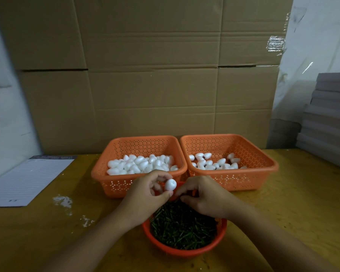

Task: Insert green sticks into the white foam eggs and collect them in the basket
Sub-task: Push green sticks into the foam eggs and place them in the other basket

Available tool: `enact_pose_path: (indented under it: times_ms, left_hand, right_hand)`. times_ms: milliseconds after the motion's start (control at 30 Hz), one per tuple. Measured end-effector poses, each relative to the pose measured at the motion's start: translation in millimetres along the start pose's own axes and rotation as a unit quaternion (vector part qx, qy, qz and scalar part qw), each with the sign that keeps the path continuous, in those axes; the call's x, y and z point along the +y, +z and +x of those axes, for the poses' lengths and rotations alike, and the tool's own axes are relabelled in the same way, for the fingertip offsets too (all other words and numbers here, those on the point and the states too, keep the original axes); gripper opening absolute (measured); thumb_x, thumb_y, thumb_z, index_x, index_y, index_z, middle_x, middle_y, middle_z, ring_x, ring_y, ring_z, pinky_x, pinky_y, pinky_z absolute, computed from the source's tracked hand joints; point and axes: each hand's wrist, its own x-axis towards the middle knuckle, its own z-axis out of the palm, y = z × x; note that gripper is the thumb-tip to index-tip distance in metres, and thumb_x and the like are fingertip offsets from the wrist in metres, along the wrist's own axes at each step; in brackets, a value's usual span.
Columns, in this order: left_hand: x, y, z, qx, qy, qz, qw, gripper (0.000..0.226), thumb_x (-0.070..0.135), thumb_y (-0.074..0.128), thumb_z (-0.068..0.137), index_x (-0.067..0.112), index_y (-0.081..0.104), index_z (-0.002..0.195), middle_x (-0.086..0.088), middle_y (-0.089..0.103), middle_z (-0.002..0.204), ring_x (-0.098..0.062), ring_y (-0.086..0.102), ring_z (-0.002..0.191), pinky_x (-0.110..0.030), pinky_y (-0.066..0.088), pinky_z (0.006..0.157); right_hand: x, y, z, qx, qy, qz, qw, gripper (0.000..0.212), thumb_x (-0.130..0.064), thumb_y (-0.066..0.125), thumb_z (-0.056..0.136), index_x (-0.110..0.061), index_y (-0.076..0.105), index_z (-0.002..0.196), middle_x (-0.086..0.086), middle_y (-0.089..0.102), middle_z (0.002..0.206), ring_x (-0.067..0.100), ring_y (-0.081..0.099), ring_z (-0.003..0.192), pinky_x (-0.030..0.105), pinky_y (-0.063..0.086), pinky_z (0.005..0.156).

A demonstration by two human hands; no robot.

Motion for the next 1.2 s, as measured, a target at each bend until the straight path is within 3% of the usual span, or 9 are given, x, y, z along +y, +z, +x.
enact_pose_path:
  times_ms: [133, 233, 433, 667, 933, 1200]
  left_hand:
    - [0.1, 0.0, -0.4, 0.002, -0.008, -0.010, 1.000, 0.037, 0.013, 0.079, 0.084, 0.038, 0.064, 0.106, 0.027, 0.066, 0.104, 0.001, 0.062, 0.077, -0.014, 0.049, 0.068]
    - [-1.7, -0.1, -0.4, 0.004, -0.018, -0.018, 1.000, 0.033, 0.013, 0.079, 0.084, 0.036, 0.064, 0.103, 0.020, 0.068, 0.099, 0.002, 0.061, 0.075, -0.014, 0.048, 0.067]
    - [-3.6, 2.2, -0.9, 0.002, -0.016, -0.023, 1.000, 0.030, 0.014, 0.076, 0.087, 0.035, 0.065, 0.106, 0.021, 0.069, 0.101, -0.002, 0.064, 0.082, -0.015, 0.049, 0.069]
    - [-5.8, 4.2, -1.0, 0.002, 0.014, -0.018, 1.000, 0.032, 0.020, 0.069, 0.094, 0.042, 0.065, 0.118, 0.021, 0.071, 0.104, -0.004, 0.066, 0.084, -0.017, 0.050, 0.069]
    - [-8.4, 5.1, 0.3, 0.006, 0.014, -0.028, 0.999, 0.031, 0.018, 0.071, 0.092, 0.041, 0.065, 0.112, 0.019, 0.070, 0.103, -0.003, 0.066, 0.085, -0.017, 0.049, 0.069]
    - [-8.7, 4.2, -0.8, 0.010, 0.011, -0.029, 0.999, 0.026, 0.019, 0.070, 0.093, 0.039, 0.064, 0.109, 0.019, 0.070, 0.101, -0.005, 0.066, 0.088, -0.016, 0.049, 0.069]
  right_hand:
    - [-0.3, 0.0, 0.6, -0.005, 0.001, -0.005, 1.000, 0.024, -0.009, 0.067, 0.089, -0.023, 0.078, 0.106, -0.030, 0.060, 0.090, -0.015, 0.057, 0.088, 0.004, 0.039, 0.077]
    - [-0.9, -0.6, 0.9, -0.005, 0.004, -0.002, 1.000, 0.024, -0.008, 0.067, 0.090, -0.023, 0.078, 0.106, -0.027, 0.063, 0.092, -0.013, 0.059, 0.090, 0.005, 0.041, 0.078]
    - [-1.2, -1.2, 1.8, 0.013, 0.020, 0.039, 0.999, 0.023, -0.007, 0.066, 0.091, -0.020, 0.078, 0.106, -0.012, 0.075, 0.101, 0.000, 0.067, 0.094, 0.023, 0.054, 0.086]
    - [-0.2, 1.6, 1.1, 0.037, 0.020, 0.038, 0.998, 0.026, -0.004, 0.062, 0.091, -0.019, 0.079, 0.104, -0.011, 0.075, 0.100, -0.002, 0.067, 0.092, 0.018, 0.051, 0.085]
    - [-2.8, -0.6, 0.6, 0.038, 0.030, 0.059, 0.997, 0.024, -0.001, 0.061, 0.091, -0.015, 0.077, 0.102, -0.008, 0.076, 0.095, 0.004, 0.068, 0.089, 0.023, 0.052, 0.084]
    - [1.1, 1.3, 0.9, 0.049, 0.048, 0.086, 0.994, 0.008, -0.003, 0.066, 0.091, -0.007, 0.073, 0.094, 0.002, 0.073, 0.085, 0.009, 0.067, 0.079, 0.025, 0.054, 0.077]
